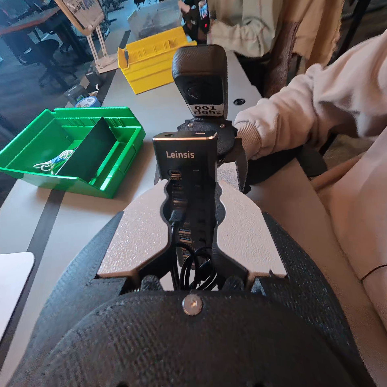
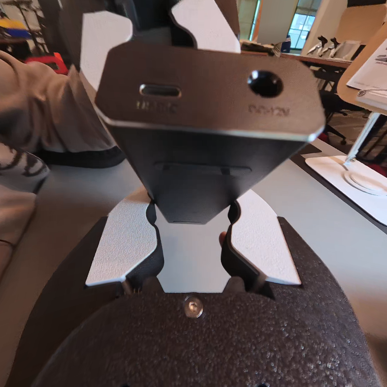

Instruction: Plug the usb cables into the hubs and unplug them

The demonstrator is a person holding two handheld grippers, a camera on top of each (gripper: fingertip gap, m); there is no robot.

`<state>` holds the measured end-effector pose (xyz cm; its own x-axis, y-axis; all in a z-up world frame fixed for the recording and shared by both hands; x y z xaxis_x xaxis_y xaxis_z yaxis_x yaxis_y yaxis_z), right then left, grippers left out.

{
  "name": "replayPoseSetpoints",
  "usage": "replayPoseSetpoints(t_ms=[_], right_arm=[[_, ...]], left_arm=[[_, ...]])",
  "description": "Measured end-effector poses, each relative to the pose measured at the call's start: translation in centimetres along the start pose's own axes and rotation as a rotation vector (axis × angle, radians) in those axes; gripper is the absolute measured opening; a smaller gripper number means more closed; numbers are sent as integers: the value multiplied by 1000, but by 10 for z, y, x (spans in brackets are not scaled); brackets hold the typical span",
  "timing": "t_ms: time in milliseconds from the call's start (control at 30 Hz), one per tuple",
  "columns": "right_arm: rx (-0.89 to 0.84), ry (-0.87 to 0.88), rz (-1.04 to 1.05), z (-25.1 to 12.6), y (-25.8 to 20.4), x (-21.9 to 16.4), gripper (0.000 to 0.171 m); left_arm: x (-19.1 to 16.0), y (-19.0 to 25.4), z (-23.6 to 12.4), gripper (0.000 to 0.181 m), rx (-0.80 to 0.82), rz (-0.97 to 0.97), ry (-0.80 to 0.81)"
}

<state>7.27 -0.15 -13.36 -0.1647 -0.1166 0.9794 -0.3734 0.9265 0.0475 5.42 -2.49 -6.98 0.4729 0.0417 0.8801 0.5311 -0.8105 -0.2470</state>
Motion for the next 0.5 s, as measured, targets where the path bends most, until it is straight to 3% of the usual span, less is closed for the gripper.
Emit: replayPoseSetpoints(t_ms=[233,500], right_arm=[[-40,-36,-11,8,-3,-5,77],[-20,89,108,-2,4,3,71]], left_arm=[[-14,4,3,34,-26,-25,-24],[-16,3,11,33,21,-40,1]])
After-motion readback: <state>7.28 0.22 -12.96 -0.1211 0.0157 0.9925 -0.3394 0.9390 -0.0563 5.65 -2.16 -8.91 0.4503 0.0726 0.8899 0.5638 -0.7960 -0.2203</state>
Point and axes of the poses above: each gripper's, where its closed fingertips meet, z out along the fingers, x out of its top, y = z × x across the jaws, the point moved 4 cm from there along -z, back along the fingers, and after that the axes turned 8 degrees about x, right-handed, at the moved point
